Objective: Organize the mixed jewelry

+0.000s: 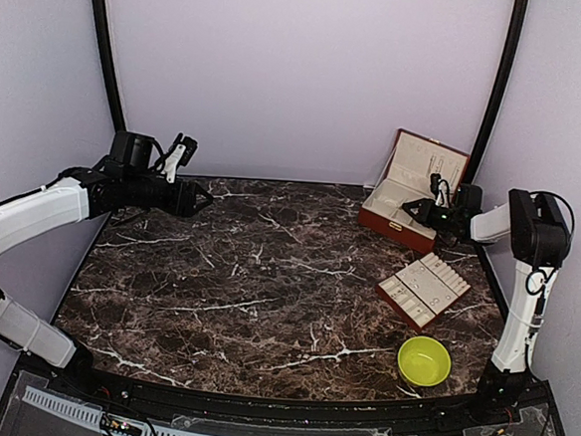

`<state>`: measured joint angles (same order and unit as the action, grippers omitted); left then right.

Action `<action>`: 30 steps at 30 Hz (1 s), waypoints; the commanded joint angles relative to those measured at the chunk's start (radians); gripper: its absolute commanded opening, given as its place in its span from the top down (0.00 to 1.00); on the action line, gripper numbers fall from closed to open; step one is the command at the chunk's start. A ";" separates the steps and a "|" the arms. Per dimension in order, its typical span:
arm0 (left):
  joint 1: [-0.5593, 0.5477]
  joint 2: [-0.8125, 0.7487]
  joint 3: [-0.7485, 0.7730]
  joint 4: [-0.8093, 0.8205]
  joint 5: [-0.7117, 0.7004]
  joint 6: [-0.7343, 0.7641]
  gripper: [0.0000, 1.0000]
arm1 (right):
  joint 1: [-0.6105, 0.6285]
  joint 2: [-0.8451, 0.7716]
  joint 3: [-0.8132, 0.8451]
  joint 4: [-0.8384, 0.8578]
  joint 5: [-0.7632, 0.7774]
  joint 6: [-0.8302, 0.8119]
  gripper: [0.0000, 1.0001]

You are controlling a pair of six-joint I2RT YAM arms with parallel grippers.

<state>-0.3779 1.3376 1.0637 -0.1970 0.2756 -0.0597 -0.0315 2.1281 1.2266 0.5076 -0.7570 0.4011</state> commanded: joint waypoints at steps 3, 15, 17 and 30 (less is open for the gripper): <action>0.004 -0.029 0.015 -0.015 0.006 0.000 0.37 | 0.006 0.019 0.022 -0.005 0.015 -0.004 0.80; 0.005 -0.032 0.012 -0.007 0.000 -0.008 0.37 | 0.009 -0.016 -0.011 0.020 0.021 -0.012 0.77; 0.005 -0.031 0.012 -0.006 -0.007 -0.011 0.35 | 0.009 -0.036 -0.014 0.019 0.017 -0.013 0.73; 0.005 -0.019 -0.001 -0.003 -0.058 -0.006 0.22 | 0.025 -0.340 -0.162 -0.005 0.057 -0.032 0.46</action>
<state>-0.3775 1.3308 1.0637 -0.1970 0.2470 -0.0750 -0.0250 1.9015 1.1320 0.4892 -0.7235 0.3878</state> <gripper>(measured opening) 0.764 0.508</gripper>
